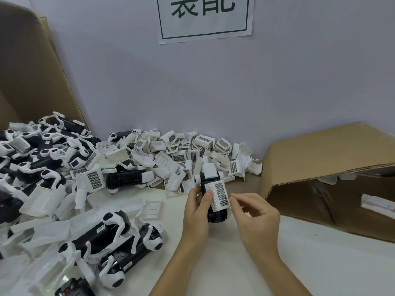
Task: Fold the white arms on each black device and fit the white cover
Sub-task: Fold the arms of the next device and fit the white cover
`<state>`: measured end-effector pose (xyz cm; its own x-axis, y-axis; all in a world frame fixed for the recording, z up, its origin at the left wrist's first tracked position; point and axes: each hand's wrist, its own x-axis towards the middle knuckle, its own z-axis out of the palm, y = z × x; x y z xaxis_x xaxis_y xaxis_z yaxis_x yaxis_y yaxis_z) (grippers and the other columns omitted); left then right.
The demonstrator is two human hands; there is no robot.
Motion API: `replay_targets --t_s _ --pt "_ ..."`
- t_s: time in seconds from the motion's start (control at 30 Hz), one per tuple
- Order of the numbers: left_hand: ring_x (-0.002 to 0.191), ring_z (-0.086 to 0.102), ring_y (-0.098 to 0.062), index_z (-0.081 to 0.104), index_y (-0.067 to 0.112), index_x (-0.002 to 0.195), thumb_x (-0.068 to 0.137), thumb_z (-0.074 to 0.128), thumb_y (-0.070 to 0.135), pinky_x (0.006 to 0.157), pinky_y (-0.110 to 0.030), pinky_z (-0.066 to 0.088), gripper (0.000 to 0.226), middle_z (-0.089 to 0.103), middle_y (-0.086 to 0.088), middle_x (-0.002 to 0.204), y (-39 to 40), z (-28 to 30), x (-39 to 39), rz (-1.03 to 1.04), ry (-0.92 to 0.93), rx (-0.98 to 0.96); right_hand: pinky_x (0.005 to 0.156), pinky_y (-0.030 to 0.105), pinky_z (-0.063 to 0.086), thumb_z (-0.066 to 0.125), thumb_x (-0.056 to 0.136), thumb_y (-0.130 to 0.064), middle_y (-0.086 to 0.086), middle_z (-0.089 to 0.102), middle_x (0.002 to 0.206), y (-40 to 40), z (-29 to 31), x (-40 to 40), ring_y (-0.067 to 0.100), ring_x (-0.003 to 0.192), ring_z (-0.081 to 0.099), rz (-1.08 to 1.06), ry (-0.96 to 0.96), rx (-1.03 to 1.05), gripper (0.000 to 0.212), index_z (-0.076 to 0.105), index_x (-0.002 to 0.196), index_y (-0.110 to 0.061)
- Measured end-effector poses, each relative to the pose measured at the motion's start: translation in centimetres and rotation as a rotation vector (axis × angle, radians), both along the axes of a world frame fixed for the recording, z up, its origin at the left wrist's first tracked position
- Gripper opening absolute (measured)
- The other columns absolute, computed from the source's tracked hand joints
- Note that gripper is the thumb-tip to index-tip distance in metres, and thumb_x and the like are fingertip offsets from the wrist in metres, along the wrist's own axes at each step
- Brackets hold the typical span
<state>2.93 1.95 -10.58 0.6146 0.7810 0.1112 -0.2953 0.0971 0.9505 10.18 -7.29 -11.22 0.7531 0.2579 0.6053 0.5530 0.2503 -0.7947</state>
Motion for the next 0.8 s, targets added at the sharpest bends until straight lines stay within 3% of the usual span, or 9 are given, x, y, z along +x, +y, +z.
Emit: replay_targets --t_s 0.17,0.37,0.53,0.6,0.73,0.8 --pt "0.089 0.071 -0.005 0.063 0.016 0.115 0.102 0.053 0.021 0.067 -0.016 0.052 0.017 0.076 0.005 0.1 -0.05 0.08 -0.1 -0.005 0.01 0.019 0.063 0.015 0.05 0.072 0.086 0.001 -0.01 0.07 0.077 0.11 -0.29 0.36 0.013 0.072 0.066 -0.046 0.079 0.0 0.028 0.074 0.083 -0.027" --pt "0.099 0.07 -0.012 0.061 0.018 0.116 0.101 0.053 0.02 0.076 -0.022 0.055 0.017 0.074 0.0 0.108 -0.23 0.0 0.01 -0.027 0.031 0.068 0.068 0.03 0.055 0.059 0.096 -0.006 -0.008 0.07 0.079 0.12 -0.25 0.44 0.012 0.076 0.065 -0.078 0.104 -0.057 0.03 0.069 0.086 -0.033" --pt "0.105 0.069 -0.017 0.06 0.014 0.119 0.102 0.053 0.019 0.083 -0.029 0.057 0.019 0.073 -0.002 0.113 -0.18 -0.09 0.05 -0.036 0.021 0.08 0.068 0.016 0.053 0.065 0.089 0.004 -0.008 0.071 0.077 -0.19 0.0 0.78 0.008 0.075 0.067 -0.074 0.182 -0.007 0.029 0.071 0.089 -0.025" --pt "0.105 0.069 -0.017 0.059 0.014 0.119 0.101 0.053 0.018 0.081 -0.029 0.057 0.019 0.073 -0.002 0.112 -0.21 -0.1 0.07 -0.037 0.012 0.08 0.065 0.016 0.052 0.07 0.086 0.002 -0.009 0.07 0.076 -0.21 -0.04 0.79 0.009 0.072 0.066 -0.065 0.161 -0.021 0.025 0.071 0.085 -0.023" --pt "0.103 0.07 -0.012 0.058 0.019 0.12 0.102 0.052 0.016 0.08 -0.025 0.056 0.02 0.073 0.001 0.111 -0.27 -0.13 0.13 -0.041 -0.014 0.1 0.065 0.02 0.051 0.061 0.096 -0.023 -0.012 0.07 0.082 0.07 0.01 0.66 0.01 0.079 0.066 -0.099 0.068 -0.026 0.018 0.071 0.084 -0.032" --pt "0.102 0.068 -0.002 0.058 0.024 0.121 0.104 0.048 0.014 0.079 -0.015 0.051 0.022 0.073 0.01 0.11 -0.24 -0.34 0.15 -0.049 -0.03 0.145 0.072 0.02 0.05 0.06 0.093 -0.036 -0.016 0.068 0.1 0.29 -0.18 0.62 0.004 0.095 0.064 -0.043 0.062 -0.122 0.015 0.07 0.103 -0.03"
